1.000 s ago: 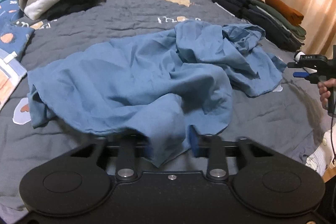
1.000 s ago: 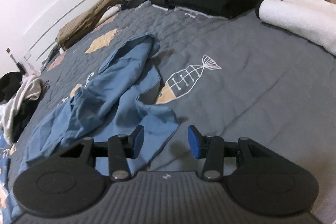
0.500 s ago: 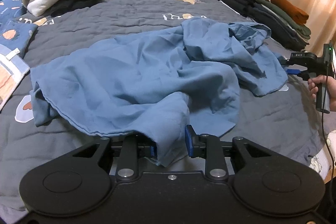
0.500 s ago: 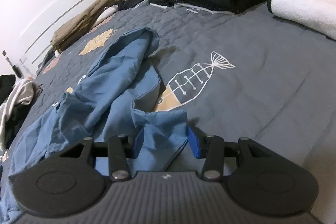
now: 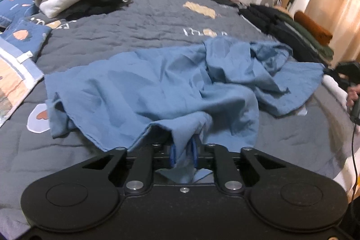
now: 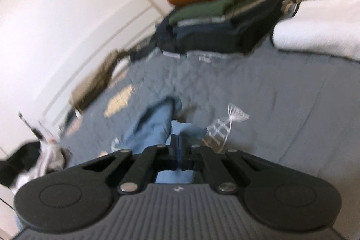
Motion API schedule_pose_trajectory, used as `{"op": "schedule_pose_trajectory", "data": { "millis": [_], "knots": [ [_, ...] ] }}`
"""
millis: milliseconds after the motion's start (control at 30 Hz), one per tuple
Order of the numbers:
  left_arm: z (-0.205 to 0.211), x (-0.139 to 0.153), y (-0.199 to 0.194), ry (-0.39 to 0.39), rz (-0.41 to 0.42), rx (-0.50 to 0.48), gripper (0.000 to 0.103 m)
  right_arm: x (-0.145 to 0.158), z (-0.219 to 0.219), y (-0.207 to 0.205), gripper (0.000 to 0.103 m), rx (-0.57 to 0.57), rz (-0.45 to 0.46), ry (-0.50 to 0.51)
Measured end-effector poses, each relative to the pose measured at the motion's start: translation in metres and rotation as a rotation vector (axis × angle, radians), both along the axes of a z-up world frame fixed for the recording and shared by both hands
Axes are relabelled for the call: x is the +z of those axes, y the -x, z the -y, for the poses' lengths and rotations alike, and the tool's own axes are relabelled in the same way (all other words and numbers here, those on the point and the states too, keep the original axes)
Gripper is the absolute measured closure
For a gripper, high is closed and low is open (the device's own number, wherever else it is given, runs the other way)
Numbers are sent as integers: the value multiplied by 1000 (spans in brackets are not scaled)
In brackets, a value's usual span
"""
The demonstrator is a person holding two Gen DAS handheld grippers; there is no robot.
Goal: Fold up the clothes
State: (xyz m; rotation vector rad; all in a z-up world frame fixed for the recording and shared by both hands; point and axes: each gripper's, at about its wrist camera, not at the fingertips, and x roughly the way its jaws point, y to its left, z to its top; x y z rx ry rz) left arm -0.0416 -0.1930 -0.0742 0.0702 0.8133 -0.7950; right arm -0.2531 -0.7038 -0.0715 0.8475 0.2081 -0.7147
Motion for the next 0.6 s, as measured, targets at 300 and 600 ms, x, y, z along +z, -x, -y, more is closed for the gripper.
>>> {"op": "schedule_pose_trajectory", "data": {
  "millis": [300, 600],
  "knots": [
    [-35, 29, 0, 112, 11, 51, 96, 53, -4, 78, 103, -90, 178, 40],
    [-28, 15, 18, -31, 86, -13, 39, 48, -37, 55, 99, 213, -48, 83]
  ]
}}
